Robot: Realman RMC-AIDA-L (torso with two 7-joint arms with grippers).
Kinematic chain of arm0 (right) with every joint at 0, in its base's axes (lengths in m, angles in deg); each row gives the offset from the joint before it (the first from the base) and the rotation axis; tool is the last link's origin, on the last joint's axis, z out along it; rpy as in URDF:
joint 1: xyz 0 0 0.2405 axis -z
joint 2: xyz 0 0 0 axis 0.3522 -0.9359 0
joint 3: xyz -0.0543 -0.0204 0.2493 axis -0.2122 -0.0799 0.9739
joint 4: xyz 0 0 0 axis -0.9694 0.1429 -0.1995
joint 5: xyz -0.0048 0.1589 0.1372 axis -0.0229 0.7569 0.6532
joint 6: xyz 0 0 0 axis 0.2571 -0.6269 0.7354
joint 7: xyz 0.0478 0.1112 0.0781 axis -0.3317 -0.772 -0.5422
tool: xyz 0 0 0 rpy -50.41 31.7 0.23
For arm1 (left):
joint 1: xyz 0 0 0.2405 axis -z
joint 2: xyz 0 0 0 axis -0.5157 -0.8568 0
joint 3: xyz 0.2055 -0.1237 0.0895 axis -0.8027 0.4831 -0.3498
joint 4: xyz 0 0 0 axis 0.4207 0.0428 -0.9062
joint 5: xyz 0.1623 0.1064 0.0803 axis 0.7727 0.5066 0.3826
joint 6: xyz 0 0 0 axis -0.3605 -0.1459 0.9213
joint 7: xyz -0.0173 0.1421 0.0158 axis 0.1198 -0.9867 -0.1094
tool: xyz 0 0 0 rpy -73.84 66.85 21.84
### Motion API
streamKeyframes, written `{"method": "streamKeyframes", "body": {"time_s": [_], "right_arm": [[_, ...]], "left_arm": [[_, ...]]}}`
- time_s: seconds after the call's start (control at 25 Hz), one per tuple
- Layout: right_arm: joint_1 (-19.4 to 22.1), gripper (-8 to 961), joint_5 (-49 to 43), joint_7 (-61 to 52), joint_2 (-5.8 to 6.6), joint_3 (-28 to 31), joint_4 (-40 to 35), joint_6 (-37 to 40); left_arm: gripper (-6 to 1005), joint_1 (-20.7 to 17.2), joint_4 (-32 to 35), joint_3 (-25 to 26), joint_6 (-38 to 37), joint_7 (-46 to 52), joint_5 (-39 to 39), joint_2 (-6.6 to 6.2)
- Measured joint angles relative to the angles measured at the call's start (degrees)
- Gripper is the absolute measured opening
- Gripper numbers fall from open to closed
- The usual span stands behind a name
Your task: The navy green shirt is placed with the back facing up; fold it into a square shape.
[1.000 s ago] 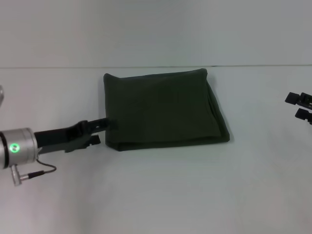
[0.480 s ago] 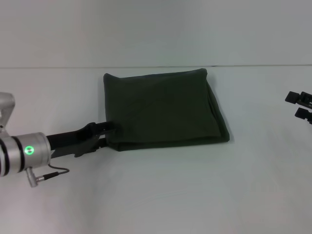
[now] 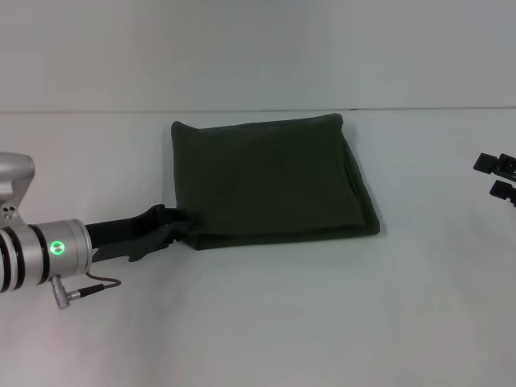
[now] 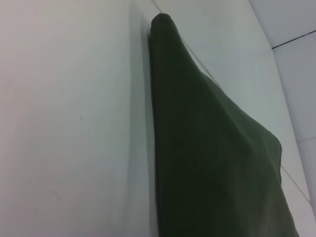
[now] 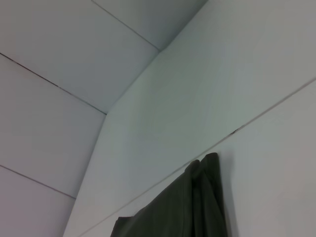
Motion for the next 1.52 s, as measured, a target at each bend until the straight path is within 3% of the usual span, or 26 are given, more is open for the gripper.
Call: {"method": "streamKeyframes", "body": {"time_s": [0.2,0.4,0.64,0.8,1.08,1.28,1.52], "right_arm": [[0.1,928,0.0,0.0,0.00,0.0,0.0,0.1],[0.1,928,0.0,-0.1,0.00,0.0,0.0,0.1],[0.3,928,0.0,-0.2,-0.13,0.0,0.0,0.2],[0.5,928,0.0,-0.3,-0.25,0.0,0.5,0.4],[0.5,927,0.0,-0.2,-0.26,-0.4,0.7,0.2],[0.5,927,0.0,0.0,-0.22,-0.5,0.7,0.5],[0.5,927,-0.1,0.4,0.25,-1.8,0.4,0.7]], "left_arm": [[370,0.0,0.0,-0.5,-0.3,-0.2,0.0,-0.07],[141,0.0,0.3,-0.5,-2.7,-2.4,0.1,-0.34],[29,-1.5,0.7,-0.5,-9.9,-3.3,1.4,-2.15],[29,-3.4,1.2,-0.1,-13.7,-2.4,2.9,-3.46],[28,-4.7,2.7,0.6,-13.6,-2.3,3.5,-5.12],[28,-4.2,3.5,0.5,-14.4,-2.5,5.3,-5.70],[109,-5.0,8.8,1.3,-15.4,-4.4,9.6,-6.39]]}}
